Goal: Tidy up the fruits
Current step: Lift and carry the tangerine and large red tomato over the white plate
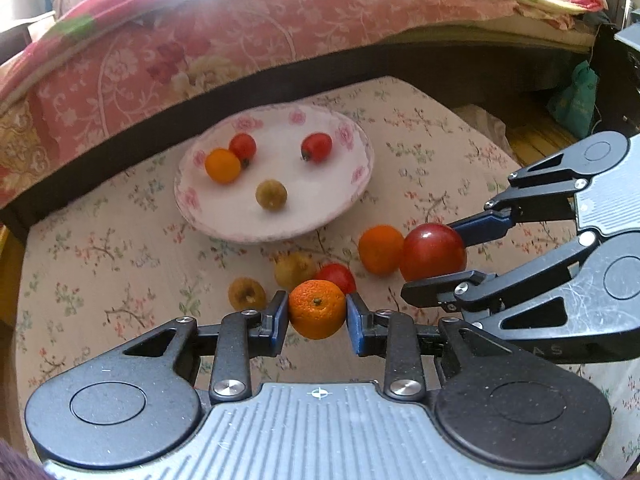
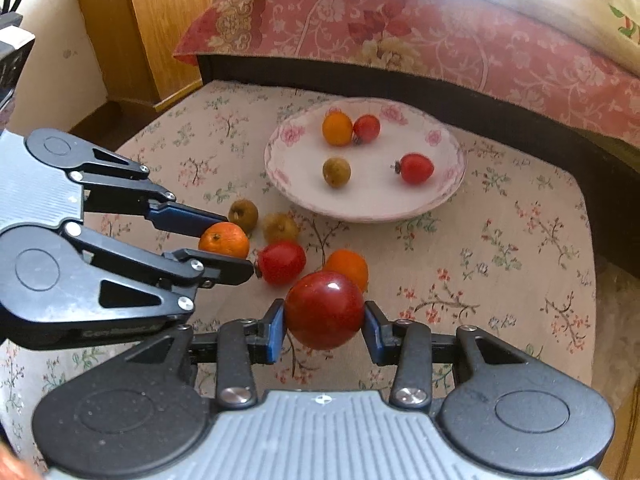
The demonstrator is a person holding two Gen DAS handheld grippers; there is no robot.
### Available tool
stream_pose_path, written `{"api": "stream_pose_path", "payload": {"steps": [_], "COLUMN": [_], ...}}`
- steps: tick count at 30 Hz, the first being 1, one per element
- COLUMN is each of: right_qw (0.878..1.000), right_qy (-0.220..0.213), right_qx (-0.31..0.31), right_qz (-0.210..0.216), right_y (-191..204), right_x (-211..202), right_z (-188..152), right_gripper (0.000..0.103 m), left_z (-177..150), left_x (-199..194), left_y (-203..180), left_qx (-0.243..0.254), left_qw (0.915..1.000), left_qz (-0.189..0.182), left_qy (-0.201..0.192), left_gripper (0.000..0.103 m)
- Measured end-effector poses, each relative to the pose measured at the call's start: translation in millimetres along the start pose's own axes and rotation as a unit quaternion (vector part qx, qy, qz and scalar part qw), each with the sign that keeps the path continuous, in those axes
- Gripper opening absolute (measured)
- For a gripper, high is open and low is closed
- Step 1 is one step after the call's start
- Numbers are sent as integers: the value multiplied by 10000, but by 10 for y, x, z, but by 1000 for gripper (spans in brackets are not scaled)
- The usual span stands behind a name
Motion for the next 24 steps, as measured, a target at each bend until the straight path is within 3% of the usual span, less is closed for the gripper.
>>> {"api": "stream_pose_path", "payload": {"steps": [24], "right_qw": [9970], "right_qy": [-530], "right_qx": [472], "right_qz": [-297], "right_y": [-287], "right_x": [-158], "right_z": [450], "right_gripper": [43], "left_z": [502], "left_x": [-50], "left_y": [200], "left_qx": [-453], "left_qw": [9979], "left_qz": [271], "left_qy": [-385], "left_gripper": [39]}}
Point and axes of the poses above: each gripper's, at about its wrist camera, not at the fingertips, and x roughly the way its jaws point, y to its left, z to its top, the point moved 4 cm from there along x, roughly the way its jaws point, and after that the axes turned 14 degrees about y, right-handed, at the moved point
